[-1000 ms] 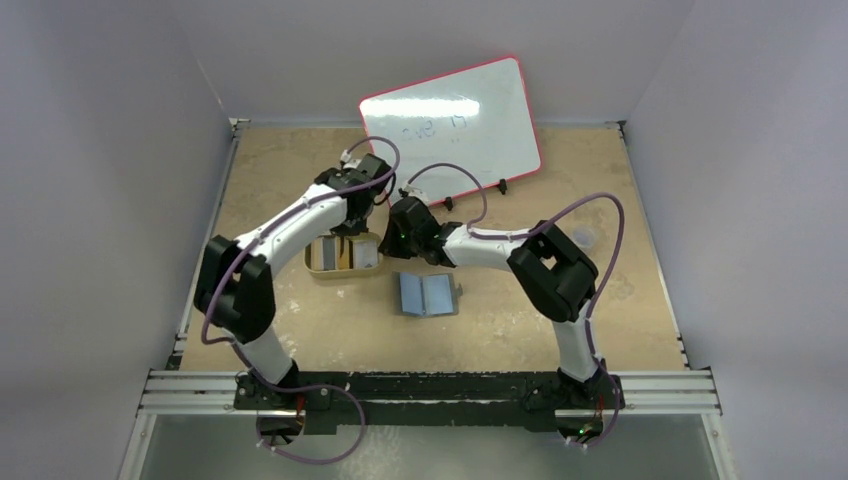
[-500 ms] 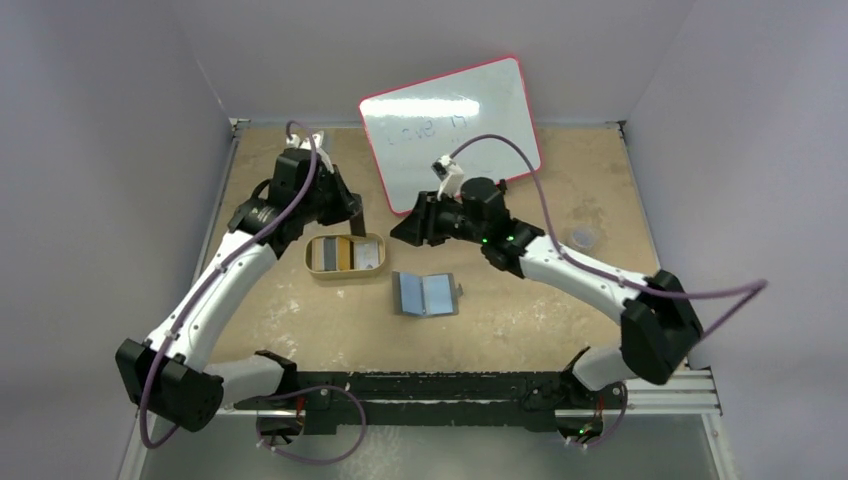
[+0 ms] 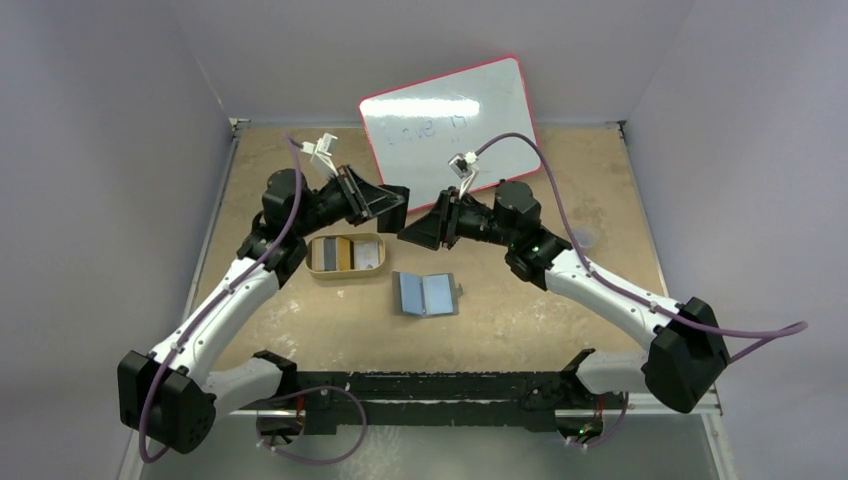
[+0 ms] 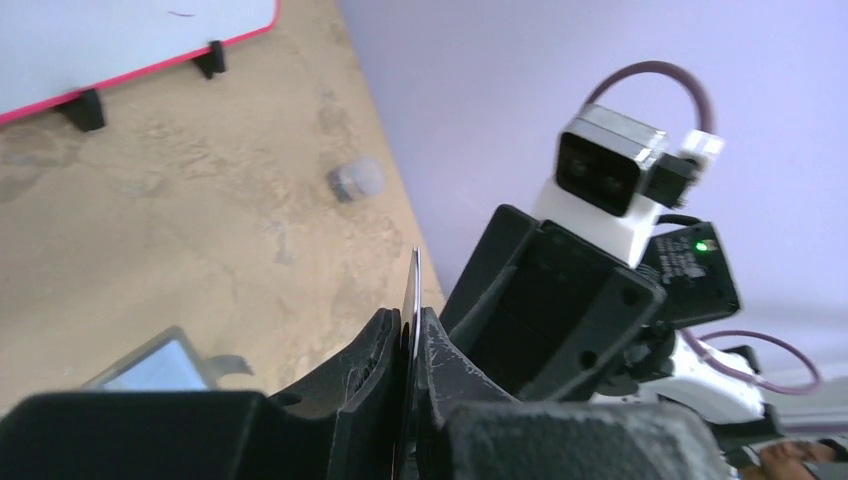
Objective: Put the credit cards into the card holder
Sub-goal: Pick up the credit card from the storage box.
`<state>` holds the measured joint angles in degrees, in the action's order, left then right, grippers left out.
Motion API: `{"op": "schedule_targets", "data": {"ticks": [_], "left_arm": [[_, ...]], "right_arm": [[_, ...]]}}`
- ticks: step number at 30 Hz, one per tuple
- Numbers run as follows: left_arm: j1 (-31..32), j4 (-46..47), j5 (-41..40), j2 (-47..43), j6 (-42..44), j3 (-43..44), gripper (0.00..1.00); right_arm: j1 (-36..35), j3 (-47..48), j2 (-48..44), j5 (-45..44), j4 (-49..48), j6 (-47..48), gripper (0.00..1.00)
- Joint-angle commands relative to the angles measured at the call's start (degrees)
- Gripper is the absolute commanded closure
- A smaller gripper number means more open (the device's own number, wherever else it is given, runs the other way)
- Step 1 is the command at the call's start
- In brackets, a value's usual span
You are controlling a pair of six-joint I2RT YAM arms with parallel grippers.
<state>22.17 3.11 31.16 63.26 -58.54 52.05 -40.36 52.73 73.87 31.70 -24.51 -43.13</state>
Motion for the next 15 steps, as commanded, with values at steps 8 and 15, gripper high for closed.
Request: {"op": "schedule_targets", "data": {"ticks": [8, 15], "left_arm": [[0.6, 11.5, 6.4, -3.1, -6.5, -0.2, 0.88], [0.6, 10.2, 7.6, -2.9, -5.5, -0.1, 0.93]], "right_arm": [[1.0, -1.1, -1.3, -2.6, -3.1, -3.8, 0.92], [2.7, -1.8, -4.4, -1.7, -2.8, -4.3, 0.84]]}}
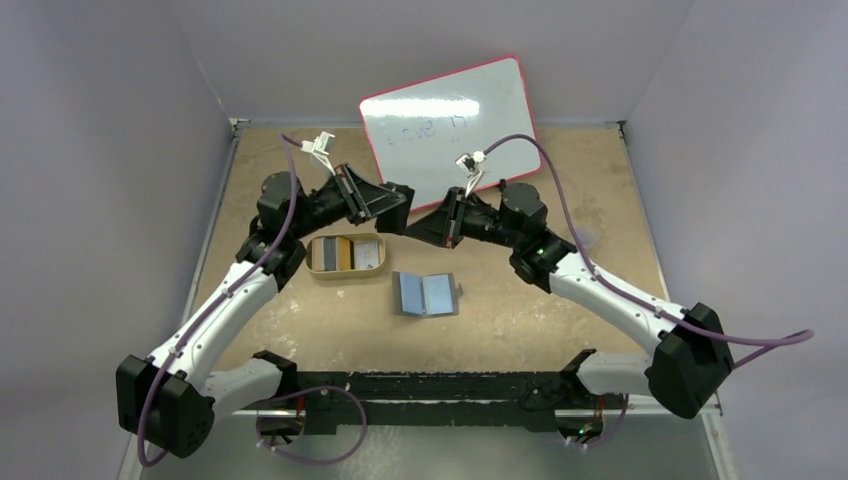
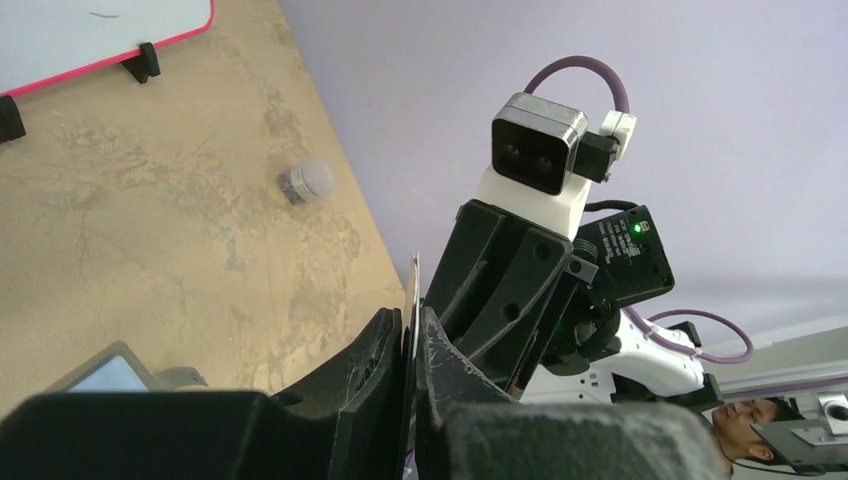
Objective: Put the credit cards into the card holder
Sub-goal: Pick up the credit card from the storage box.
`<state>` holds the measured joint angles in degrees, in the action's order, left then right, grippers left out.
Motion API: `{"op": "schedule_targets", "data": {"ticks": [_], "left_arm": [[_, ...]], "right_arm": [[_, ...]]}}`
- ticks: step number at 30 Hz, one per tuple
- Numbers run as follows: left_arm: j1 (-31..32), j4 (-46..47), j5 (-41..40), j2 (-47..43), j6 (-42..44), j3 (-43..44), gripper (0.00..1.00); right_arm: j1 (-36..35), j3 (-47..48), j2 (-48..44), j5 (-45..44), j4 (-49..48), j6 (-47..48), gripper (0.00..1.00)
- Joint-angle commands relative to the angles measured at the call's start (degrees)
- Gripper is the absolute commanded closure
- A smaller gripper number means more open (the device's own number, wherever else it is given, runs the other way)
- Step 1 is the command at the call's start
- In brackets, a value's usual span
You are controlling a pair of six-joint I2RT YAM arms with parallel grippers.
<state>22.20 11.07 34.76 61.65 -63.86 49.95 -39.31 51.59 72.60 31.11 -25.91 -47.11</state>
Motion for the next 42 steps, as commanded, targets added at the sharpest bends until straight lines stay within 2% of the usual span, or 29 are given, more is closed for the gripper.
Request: {"op": "schedule_targets", "data": {"ticks": [1, 6, 12, 20, 26, 33, 35, 38, 42], "left_arm": [[0.5, 2.2, 4.4, -1.4, 0.1, 2.1, 0.93], [0.5, 2.5, 6.2, -1.7, 1.2, 1.5, 0.93], [0.6, 6.4, 8.3, -1.4, -0.8, 0.2, 0.94], [1.0, 8.7, 9.5, -1.2, -1.8, -0.6, 0.94], [1.0, 8.4, 9.9, -0.8, -1.3, -0.8, 0.94], [0.9, 7.9, 9.8, -0.7, -0.6, -0.7, 0.95], [1.0, 4.5, 8.5, -0.8, 1.4, 0.2, 0.97], [1.0, -1.1, 5.1, -1.5, 5.3, 2.2, 0.98], [1.0, -1.4, 4.5, -1.1, 4.9, 3.4, 0.98]], "right_arm": [[2.1, -1.2, -4.3, -1.3, -1.6, -0.8, 0.81], [4.8, -3.2, -8.7, -1.8, -4.9, -4.6, 0.77], [6.3, -0.9, -7.9, 0.3, -7.0, -7.2, 0.73], [6.4, 1.3, -5.2, 2.1, -10.8, -8.9, 0.79], [6.3, 1.5, -3.3, 3.8, -15.3, -11.6, 0.77], [6.4, 1.9, -2.0, 4.2, -15.8, -11.8, 0.77], [6.4, 1.4, -2.4, 4.9, -16.0, -12.0, 0.77], [6.4, -0.1, -4.4, 6.1, -14.0, -10.4, 0.72], [6.3, -0.6, -5.9, 8.1, -7.9, -5.3, 0.66]]}}
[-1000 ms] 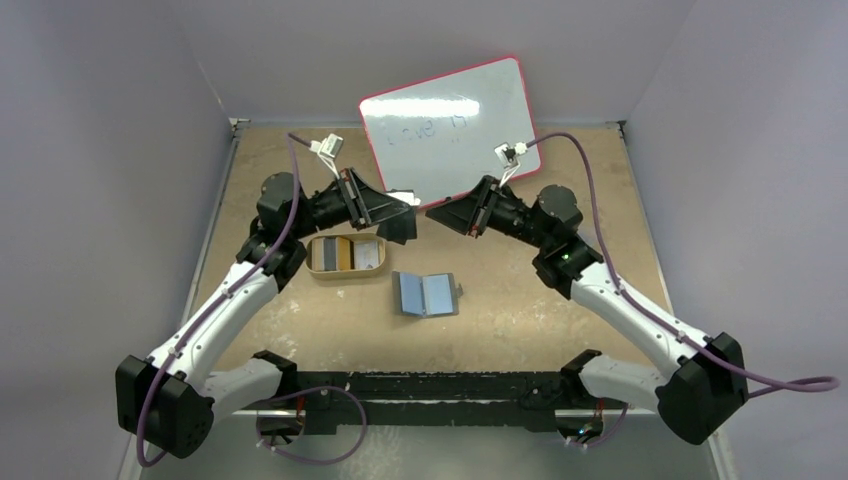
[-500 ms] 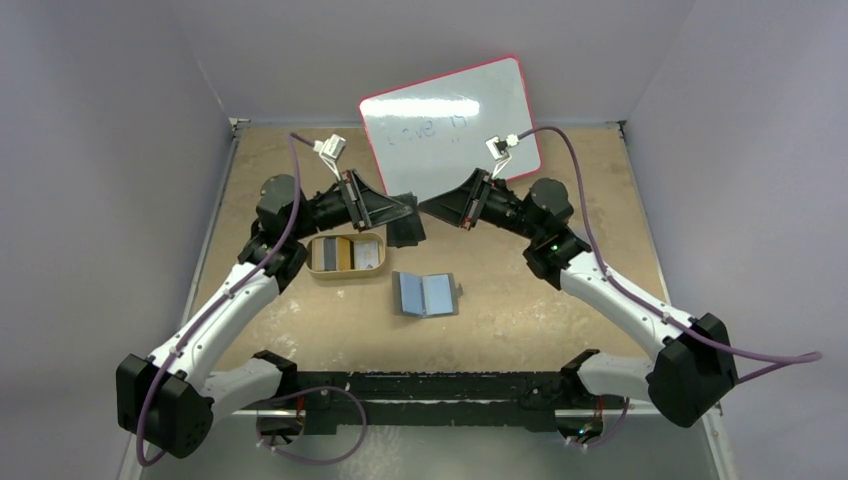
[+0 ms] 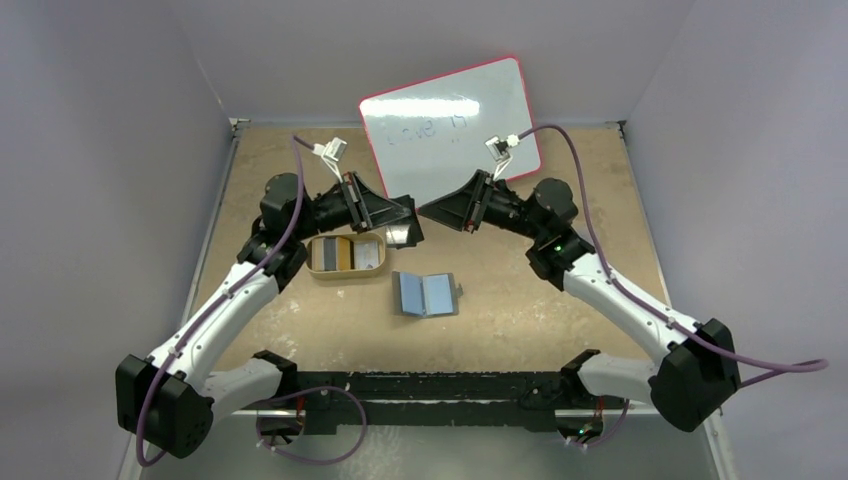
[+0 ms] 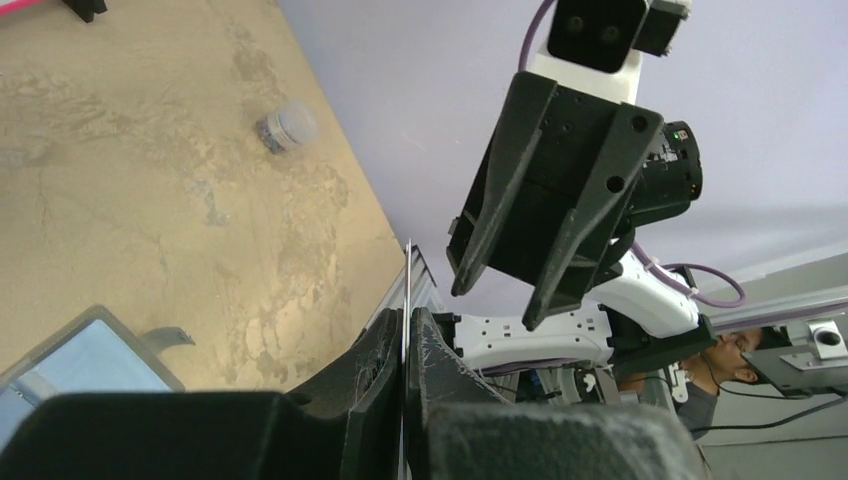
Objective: Put the credit cards into the card holder
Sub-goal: Pick up the credit card from the storage box.
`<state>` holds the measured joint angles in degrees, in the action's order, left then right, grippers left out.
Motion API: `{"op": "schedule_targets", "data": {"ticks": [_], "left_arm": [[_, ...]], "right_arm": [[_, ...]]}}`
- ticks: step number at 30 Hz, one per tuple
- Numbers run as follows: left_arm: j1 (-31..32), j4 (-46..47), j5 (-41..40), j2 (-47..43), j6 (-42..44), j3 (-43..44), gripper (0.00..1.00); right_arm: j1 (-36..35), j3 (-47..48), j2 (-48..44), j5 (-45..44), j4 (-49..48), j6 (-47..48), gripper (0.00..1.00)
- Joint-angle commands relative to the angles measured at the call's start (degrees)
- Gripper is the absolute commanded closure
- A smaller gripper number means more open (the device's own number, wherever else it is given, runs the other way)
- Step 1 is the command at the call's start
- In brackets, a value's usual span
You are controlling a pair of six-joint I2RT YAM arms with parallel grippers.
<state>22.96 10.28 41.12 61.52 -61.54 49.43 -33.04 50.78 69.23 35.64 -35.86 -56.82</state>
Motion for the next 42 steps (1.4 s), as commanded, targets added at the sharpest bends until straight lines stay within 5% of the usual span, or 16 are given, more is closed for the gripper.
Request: {"op": "schedule_targets", "data": {"ticks": [1, 15, 21, 26, 35, 42], "left_arm": [[0.2, 0.1, -1.7, -0.8, 1.9, 3.9, 0.98], [0.2, 8.9, 0.5, -0.5, -3.6, 1.9, 0.97], [0.2, 12.5, 0.6, 0.4, -6.2, 0.9, 0.96], [0.2, 13.5, 0.2, 0.6, -8.1, -0.2, 0.84], [0.2, 13.8, -2.2, -1.3, -10.7, -2.2, 0.64], [0.1, 15.5, -3.3, -3.3, -13.2, -5.0, 0.64]], "right_arm": [[0.1, 0.0, -2.4, 4.1, 1.6, 4.6, 0.65], [0.0, 3.4, -0.3, 4.4, 8.0, 9.4, 0.56], [-0.4, 1.4, 2.1, 7.7, -1.0, 3.9, 0.73], [-0.4, -1.6, 2.4, 8.0, -5.5, -0.9, 1.0], [-0.1, -7.9, 3.3, 6.7, -19.7, -10.9, 1.0], [1.5, -10.2, 2.4, 4.1, -21.1, -14.8, 1.0]]}}
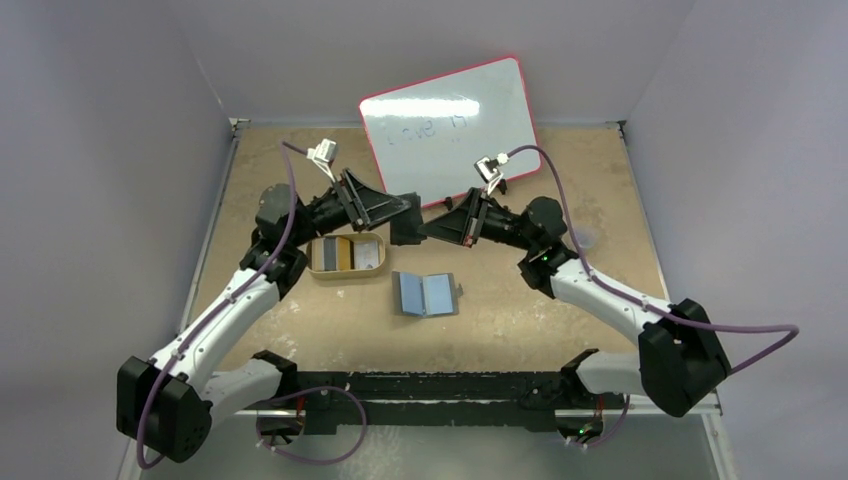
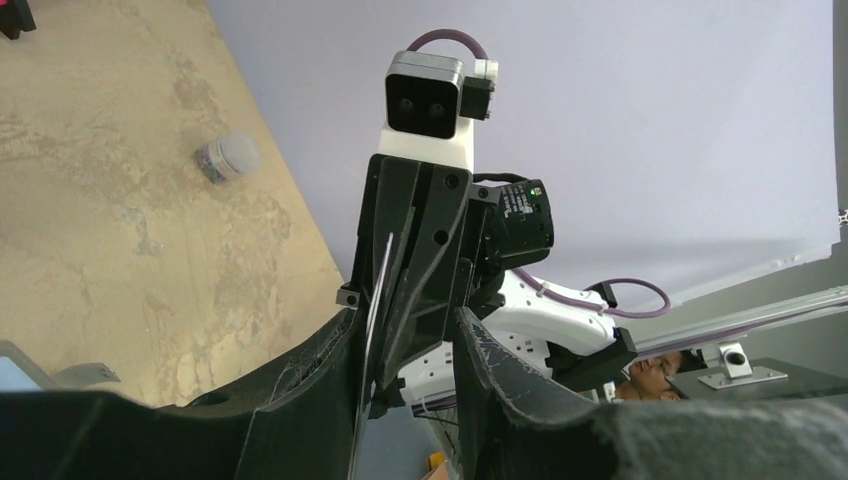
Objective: Put the credit cards into the card holder
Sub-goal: Pick up the credit card from the storage box.
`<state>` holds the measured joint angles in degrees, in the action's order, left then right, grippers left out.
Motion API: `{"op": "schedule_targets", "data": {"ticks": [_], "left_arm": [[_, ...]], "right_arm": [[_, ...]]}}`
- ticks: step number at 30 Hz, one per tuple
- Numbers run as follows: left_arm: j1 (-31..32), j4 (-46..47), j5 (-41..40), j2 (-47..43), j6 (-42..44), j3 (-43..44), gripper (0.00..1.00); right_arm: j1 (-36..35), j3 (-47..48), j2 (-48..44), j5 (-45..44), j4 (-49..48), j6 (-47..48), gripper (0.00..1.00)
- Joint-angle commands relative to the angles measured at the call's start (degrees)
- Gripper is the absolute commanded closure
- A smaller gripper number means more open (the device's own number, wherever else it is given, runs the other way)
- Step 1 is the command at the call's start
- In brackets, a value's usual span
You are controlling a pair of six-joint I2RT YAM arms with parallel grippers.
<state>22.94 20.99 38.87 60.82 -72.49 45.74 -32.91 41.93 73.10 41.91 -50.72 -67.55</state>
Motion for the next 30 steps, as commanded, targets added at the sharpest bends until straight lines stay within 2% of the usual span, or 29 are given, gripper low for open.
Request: {"op": "schedule_targets", "data": {"ticks": [1, 4, 9, 13, 17, 21, 23, 26, 30], "left_arm": [[0.1, 4.7, -1.2, -2.9, -2.3, -1.9, 0.64], [0.2, 7.2, -1.7, -3.6, -3.6, -4.2, 0.63], [0.2, 17.6, -0.5, -3.1, -9.6, -8.0, 0.62], [0.2, 17.9, -0.6, -3.0, -9.0, -8.5, 0.66], [0.1, 16.9, -0.9, -3.2, -8.1, -8.6, 0.77], [0.1, 16.6, -1.0, -3.0, -7.4, -8.4, 0.93], [0.2, 15.8, -0.7, -2.9, -6.8, -8.2, 1.0], [0.1, 11.0, -0.6, -3.2, -2.9, -7.2, 1.0], [0.1, -0.1, -1.4, -3.9, 4.5, -4.5, 1.0]], "right_arm": [[1.6, -1.7, -1.5, -2.3, -7.0, -4.8, 1.0], [2.1, -2.2, -1.6, -2.5, -7.7, -5.7, 1.0], [2.5, -2.7, -2.0, -3.4, -7.5, -6.2, 1.0], [2.5, -2.8, -2.0, -4.0, -7.8, -7.0, 1.0], [2.7, -2.7, -2.2, -3.8, -7.1, -6.4, 1.0], [2.7, -2.8, -2.1, -3.6, -7.1, -6.5, 1.0], [2.7, -2.9, -2.1, -3.6, -7.0, -6.6, 1.0], [3.6, -3.4, -2.8, -3.5, -6.2, -6.6, 1.0], [5.8, -3.5, -4.4, -2.8, -1.7, -4.4, 1.0]]}}
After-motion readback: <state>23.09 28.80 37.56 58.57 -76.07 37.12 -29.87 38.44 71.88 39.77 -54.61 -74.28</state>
